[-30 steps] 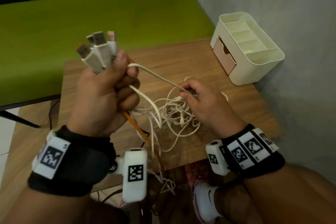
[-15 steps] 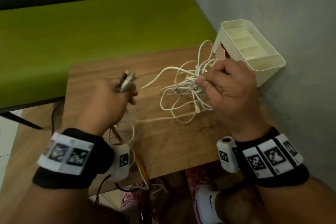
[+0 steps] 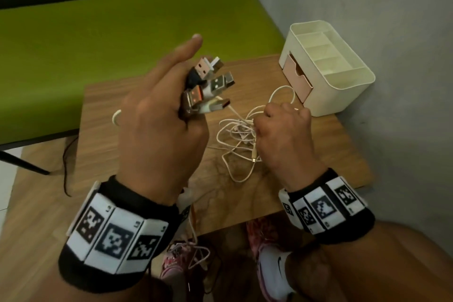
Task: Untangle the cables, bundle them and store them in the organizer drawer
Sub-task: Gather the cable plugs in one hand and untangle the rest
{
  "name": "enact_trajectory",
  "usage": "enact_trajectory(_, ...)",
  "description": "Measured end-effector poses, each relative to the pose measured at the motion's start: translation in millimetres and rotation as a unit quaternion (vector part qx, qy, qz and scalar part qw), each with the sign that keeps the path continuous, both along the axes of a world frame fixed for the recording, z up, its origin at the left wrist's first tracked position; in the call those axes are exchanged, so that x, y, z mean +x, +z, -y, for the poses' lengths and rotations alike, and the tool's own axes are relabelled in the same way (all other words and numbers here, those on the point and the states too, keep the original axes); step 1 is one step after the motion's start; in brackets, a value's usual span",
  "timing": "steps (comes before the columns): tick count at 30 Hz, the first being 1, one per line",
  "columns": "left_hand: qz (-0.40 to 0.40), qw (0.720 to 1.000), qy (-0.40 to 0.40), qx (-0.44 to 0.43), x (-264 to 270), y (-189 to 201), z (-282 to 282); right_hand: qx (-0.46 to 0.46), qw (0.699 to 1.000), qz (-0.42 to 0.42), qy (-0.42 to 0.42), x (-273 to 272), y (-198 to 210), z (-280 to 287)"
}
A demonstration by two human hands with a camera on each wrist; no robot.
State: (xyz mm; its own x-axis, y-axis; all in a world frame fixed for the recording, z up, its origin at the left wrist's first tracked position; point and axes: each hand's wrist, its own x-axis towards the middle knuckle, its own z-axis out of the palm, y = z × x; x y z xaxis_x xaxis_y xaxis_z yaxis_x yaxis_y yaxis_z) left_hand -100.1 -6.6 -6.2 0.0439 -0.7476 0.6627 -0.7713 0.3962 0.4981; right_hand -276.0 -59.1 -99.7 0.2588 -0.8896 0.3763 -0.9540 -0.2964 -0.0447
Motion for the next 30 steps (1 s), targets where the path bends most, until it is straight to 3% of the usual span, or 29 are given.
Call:
enact_trajectory(3,0.011,0.999,-0.036,0.027,-13.7,0.1,-4.8,0.001,1.0,0.012,0.005,3.0,1.0,-0.6)
enact_trajectory(6,-0.004,0.984,-0.103,0.146,-26.1,-19.7,1.0,-0.003,0.999,0.031,0.021,6.9,3.6,-6.3)
enact_trajectory(10,-0.011,0.951,-0.114,0.286,-24.2,-48.9,19.8,-0.021,0.994,0.106,0.034,8.3,14.0,-11.3)
enact_trajectory(16,-0.013,0.941,-0.103,0.323,-15.7,-58.6,35.5,-0.043,0.989,0.116,0.075,2.6,25.4,-14.9)
enact_trajectory(20,-0.089,0.945,-0.096,0.3,-10.5,-55.3,37.1,0.01,0.98,0.182,0.085,-10.8,28.0,-8.9)
enact_trajectory(22,-0.156,0.931,-0.11,0.311,-6.0,-53.6,36.9,0.098,0.955,0.27,0.07,-18.6,30.8,-5.2)
enact_trajectory(25,-0.224,0.906,-0.157,0.323,-2.7,-52.7,34.6,0.229,0.88,0.414,0.044,-25.1,38.6,-4.6)
enact_trajectory(27,-0.256,0.897,-0.172,0.317,-2.7,-53.1,34.1,0.291,0.857,0.422,0.06,-25.9,40.0,-6.4)
enact_trajectory(30,-0.345,0.871,-0.181,0.299,1.6,-52.6,34.3,0.294,0.857,0.414,0.093,-23.5,35.7,-7.4)
